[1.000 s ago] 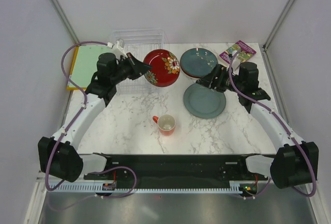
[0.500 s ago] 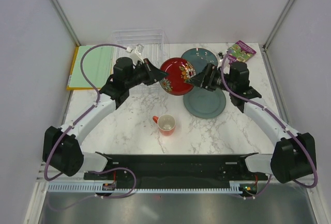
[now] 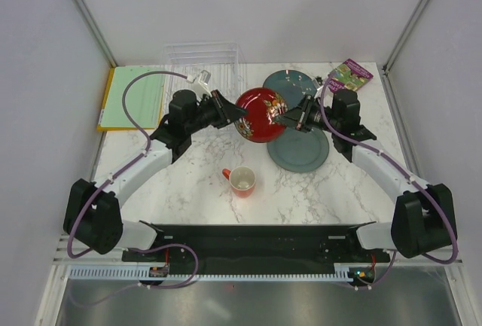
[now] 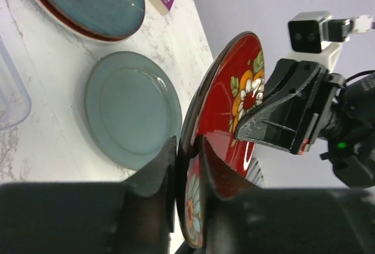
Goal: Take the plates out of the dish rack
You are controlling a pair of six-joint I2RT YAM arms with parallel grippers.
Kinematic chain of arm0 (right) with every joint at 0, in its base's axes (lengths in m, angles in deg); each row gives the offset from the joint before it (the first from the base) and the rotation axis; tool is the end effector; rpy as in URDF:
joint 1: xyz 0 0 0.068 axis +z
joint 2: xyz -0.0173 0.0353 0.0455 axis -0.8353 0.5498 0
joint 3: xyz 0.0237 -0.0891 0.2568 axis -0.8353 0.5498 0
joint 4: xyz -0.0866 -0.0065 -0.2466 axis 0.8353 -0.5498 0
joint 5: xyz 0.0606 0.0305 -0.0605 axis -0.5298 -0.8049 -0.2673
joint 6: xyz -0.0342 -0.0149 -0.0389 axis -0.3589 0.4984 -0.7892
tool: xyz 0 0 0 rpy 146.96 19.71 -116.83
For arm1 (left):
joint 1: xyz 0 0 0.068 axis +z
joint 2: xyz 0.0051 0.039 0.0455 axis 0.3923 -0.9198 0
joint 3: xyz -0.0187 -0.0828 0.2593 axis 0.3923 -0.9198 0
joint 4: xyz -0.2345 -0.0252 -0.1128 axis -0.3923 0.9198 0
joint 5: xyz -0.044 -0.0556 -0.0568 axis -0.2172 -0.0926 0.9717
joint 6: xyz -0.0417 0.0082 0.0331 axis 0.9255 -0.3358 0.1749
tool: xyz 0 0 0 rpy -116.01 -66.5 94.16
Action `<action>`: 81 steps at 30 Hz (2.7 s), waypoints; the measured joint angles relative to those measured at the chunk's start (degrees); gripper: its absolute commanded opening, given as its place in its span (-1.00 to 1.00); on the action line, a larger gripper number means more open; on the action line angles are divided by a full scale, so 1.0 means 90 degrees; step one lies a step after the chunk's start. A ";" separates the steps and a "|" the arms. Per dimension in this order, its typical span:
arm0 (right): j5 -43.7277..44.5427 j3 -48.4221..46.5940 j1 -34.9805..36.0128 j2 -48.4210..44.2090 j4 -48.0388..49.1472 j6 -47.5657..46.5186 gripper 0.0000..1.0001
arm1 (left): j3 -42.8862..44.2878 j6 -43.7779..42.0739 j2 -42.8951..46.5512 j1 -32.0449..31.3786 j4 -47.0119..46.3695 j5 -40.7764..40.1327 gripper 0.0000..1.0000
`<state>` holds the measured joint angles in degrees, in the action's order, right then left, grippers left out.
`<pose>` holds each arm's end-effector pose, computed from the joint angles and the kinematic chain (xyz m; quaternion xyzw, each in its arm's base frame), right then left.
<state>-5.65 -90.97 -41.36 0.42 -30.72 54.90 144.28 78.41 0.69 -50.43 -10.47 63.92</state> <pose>0.2884 0.1028 0.2945 0.0012 0.7720 0.5330 0.3463 0.2798 -0.1594 0.3149 -0.0165 0.7666 -0.4963 0.4072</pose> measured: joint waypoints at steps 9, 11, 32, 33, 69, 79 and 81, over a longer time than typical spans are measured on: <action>0.1168 0.0002 -0.0386 -0.0760 -0.1586 -0.1132 -1.00 | -0.0056 -0.0376 0.0223 -0.0136 0.0984 -0.0852 1.00; 0.1355 0.0075 -0.0789 -0.1003 -0.1787 -0.1258 -1.00 | -0.0095 -0.0556 0.0437 -0.0095 0.1302 -0.1154 0.99; 0.2198 0.1008 -0.1647 -0.0090 -0.2402 -0.1736 -1.00 | -0.1338 -0.1848 0.4000 -0.0044 0.2732 -0.3240 0.99; 0.2195 0.1030 -0.1649 0.0022 -0.2375 -0.1753 -1.00 | -0.1406 -0.1853 0.4041 -0.0044 0.2778 -0.3259 1.00; 0.2246 0.0942 -0.1639 0.1416 -0.1671 -0.1627 0.56 | -0.1899 -0.1860 0.4391 -0.0044 0.3271 -0.3514 0.99; 0.3470 0.0879 -0.1603 0.0697 -0.2489 -0.2161 0.96 | -0.1899 -0.2011 0.4376 -0.0044 0.3427 -0.3611 0.99; 0.3895 0.0903 -0.1615 0.0262 -0.2812 -0.2344 0.96 | -0.1899 -0.2093 0.4371 -0.0044 0.3461 -0.3640 0.99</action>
<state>29.41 -82.83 -55.89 2.79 -56.03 33.81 127.18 59.57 40.04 -50.83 20.67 31.15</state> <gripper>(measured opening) 0.982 0.994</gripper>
